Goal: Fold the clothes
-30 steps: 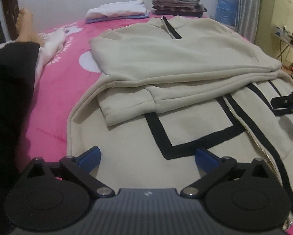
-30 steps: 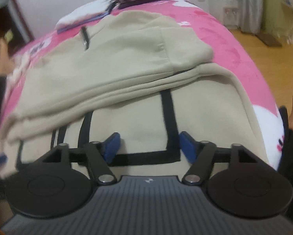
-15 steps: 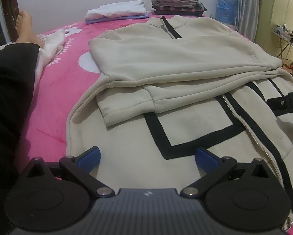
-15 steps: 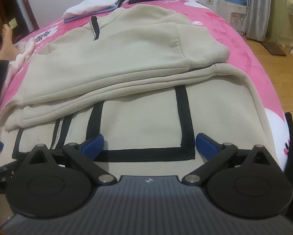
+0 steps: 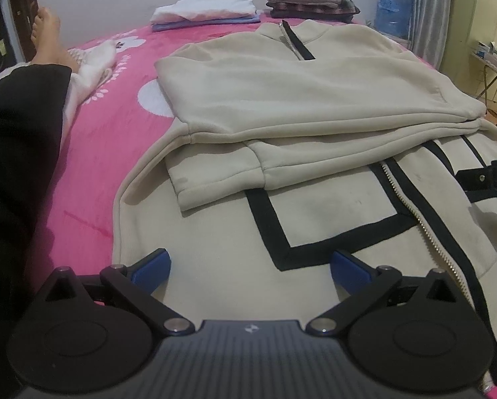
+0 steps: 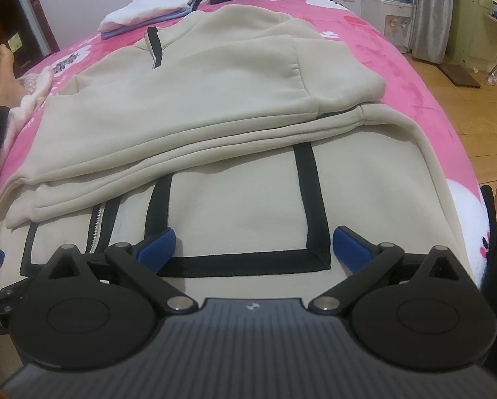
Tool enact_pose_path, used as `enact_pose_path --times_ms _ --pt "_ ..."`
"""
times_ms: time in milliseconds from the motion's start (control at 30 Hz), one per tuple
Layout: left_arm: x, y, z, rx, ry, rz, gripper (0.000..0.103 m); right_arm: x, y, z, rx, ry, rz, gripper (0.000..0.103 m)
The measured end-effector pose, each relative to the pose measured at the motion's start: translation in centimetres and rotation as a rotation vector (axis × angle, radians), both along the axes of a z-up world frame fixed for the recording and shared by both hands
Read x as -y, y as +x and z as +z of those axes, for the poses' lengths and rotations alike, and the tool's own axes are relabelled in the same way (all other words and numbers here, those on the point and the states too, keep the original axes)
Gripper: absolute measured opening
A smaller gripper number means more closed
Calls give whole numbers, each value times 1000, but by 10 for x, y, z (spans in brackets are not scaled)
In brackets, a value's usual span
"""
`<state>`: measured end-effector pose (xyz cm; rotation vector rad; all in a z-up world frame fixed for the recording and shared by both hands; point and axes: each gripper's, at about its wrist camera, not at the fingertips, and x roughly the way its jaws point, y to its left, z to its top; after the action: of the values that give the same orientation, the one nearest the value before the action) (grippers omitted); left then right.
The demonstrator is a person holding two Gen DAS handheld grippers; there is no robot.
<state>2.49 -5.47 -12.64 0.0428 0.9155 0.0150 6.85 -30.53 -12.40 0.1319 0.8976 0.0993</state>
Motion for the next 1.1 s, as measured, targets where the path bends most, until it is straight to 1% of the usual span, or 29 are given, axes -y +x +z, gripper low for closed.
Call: enact_pose_path --times_ms 300,633,833,967,1100 --pt "1 5 1 -31 -2 5 103 1 2 0 -13 10 -16 102" --pt "0 8 2 -58 -13 17 103 1 5 -1 -23 0 -8 102" --pt "1 11 3 -88 -18 39 103 -1 4 -2 -17 -27 1 102" --pt "2 13 4 -105 -18 54 103 1 0 -4 12 -22 15 102" --pt "4 15 5 -119 -17 66 103 2 2 -3 11 -29 35 102"
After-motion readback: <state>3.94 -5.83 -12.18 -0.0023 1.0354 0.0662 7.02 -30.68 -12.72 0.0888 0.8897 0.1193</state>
